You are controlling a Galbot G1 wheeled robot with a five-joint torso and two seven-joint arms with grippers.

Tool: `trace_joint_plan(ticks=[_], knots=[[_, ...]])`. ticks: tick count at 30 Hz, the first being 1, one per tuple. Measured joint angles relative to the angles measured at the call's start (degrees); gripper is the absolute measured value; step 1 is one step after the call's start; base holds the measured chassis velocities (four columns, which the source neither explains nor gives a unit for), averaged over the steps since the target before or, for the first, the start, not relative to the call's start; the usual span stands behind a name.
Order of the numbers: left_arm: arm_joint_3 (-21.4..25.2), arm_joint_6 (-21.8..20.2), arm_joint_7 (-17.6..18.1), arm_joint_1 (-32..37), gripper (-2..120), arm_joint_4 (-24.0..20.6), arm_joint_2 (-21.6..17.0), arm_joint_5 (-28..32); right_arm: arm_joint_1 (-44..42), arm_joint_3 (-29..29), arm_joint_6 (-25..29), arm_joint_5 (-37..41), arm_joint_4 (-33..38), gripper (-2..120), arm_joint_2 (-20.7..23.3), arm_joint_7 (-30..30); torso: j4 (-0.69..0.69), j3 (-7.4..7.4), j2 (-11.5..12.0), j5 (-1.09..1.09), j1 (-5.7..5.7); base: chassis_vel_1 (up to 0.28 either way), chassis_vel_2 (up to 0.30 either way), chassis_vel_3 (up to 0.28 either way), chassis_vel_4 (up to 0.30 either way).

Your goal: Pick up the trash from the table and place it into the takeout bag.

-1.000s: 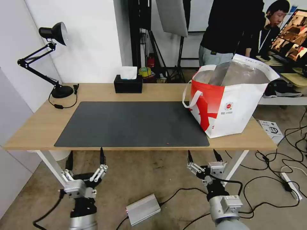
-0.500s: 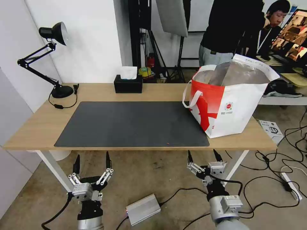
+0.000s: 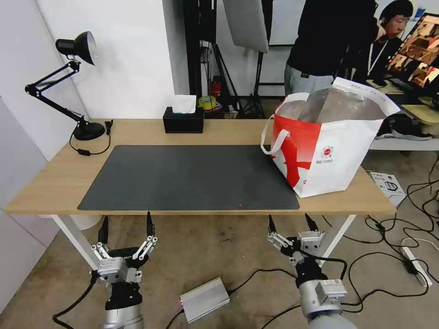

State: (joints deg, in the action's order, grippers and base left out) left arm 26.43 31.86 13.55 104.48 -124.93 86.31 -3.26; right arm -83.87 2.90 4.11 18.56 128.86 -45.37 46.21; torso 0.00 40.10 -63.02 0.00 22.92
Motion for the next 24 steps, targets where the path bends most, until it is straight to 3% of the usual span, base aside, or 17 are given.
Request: trace_joint_plan(ticks=[24], knots=[[-0.03, -0.08, 0.09, -0.02, 100, -0.06, -0.02, 0.05, 0.01, 0.0, 0.0, 0.0, 0.0, 100, 0.0, 0.0, 0.0, 0.0, 0.0, 0.0, 0.0, 0.0, 0.0, 0.0, 0.0]])
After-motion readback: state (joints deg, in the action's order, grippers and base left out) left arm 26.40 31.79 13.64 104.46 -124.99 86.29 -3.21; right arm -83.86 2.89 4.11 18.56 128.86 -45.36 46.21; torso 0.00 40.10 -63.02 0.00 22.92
